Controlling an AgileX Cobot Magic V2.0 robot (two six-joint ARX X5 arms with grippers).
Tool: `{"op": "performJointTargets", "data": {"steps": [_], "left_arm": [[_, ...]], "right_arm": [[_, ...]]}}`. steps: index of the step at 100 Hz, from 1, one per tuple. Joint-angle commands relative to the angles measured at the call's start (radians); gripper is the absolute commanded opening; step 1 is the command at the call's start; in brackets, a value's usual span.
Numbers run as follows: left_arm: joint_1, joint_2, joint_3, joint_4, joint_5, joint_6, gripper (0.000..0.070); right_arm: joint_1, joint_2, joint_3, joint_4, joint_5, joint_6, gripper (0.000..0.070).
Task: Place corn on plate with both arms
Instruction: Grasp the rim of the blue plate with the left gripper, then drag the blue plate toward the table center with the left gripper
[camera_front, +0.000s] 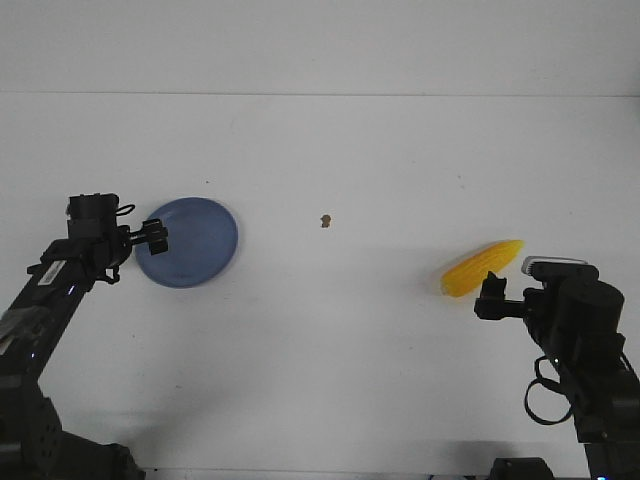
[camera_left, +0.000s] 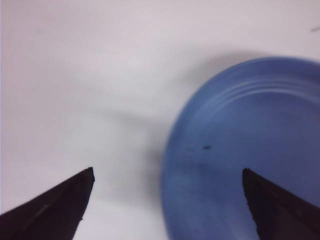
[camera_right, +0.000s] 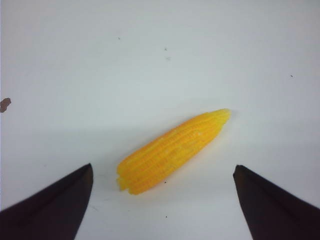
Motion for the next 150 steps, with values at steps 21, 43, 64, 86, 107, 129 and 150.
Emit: {"op": "performJointTargets", "data": {"steps": [21,43,64,86,107,129,150], "left_arm": [[0.010,0.100,0.028,0.023,0.050,-0.017,0.0602],[0.010,0.117,0.028,0.017,0.078,-0.021,0.0168],[0.015,0.114,0.028,0.016,0.152,-0.035,0.0004],[0.022,0.030,0.028,0.031,0.400,-0.059,0.0004],[-0.037,-0.106,0.027,-0.032,0.463,-0.062,0.0004],[-0.190,-0.190,-0.014,-0.079,0.470,-0.062,0.0004],[-0.352,-0.194,-0.096,-0.024,0.470,-0.113,0.0004]], "right_arm": [[0.000,0.003,0.019,0.010,-0.001,-0.001,0.0594],[0.000,0.003,0.019,0.009,-0.001,-0.001,0.0594],[0.000,0.003,0.019,0.010,-0.001,0.000,0.0594],[0.000,0.003,0.019,0.010,-0.001,-0.001,0.0594],[0.000,0.004,0.019,0.011,-0.001,0.000,0.0594],[0.000,0.004,0.019,0.013,-0.001,0.000,0.0594],[0.000,0.004,0.019,0.013,-0.001,0.000,0.0594]]}}
